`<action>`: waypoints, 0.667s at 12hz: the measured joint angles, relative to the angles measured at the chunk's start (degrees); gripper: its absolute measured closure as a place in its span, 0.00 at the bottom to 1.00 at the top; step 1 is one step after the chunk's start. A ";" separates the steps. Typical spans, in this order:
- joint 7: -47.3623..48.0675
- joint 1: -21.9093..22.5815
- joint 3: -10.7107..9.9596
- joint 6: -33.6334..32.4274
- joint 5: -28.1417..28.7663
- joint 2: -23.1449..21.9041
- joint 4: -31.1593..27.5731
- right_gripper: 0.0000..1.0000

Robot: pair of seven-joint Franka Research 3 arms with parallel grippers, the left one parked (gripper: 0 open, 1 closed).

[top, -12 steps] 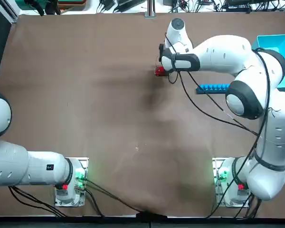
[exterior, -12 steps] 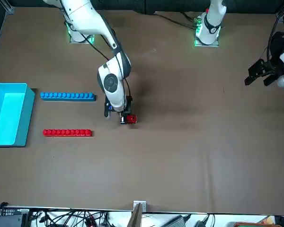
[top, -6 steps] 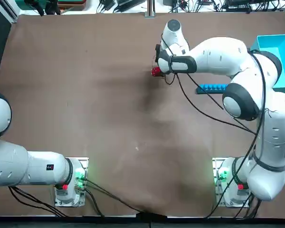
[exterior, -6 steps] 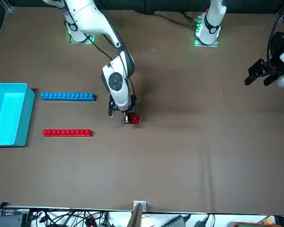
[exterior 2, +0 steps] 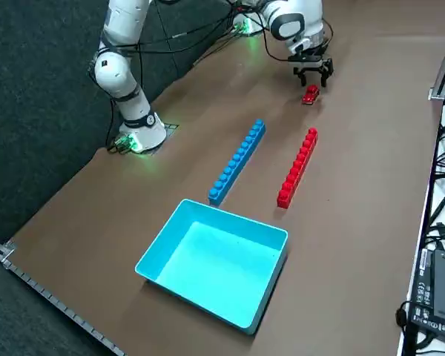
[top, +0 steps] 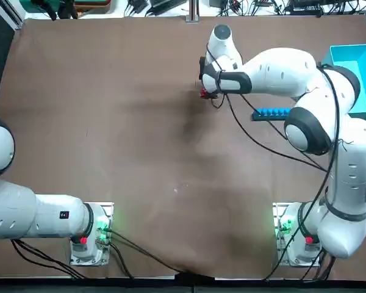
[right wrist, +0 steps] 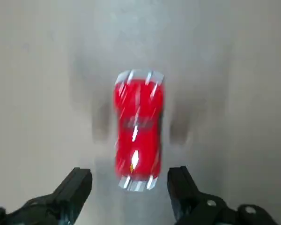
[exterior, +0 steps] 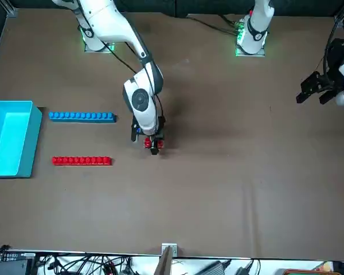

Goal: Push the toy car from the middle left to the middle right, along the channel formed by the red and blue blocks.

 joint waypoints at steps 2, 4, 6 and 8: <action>0.00 -0.09 -1.28 -2.37 0.00 -1.10 1.45 0.00; 0.00 -0.37 -2.67 -7.45 0.00 -3.69 3.08 0.00; -0.22 -0.40 -3.94 -10.79 -0.02 -4.80 4.60 0.00; -2.23 -0.57 -5.79 -15.01 -0.02 -5.51 6.91 0.00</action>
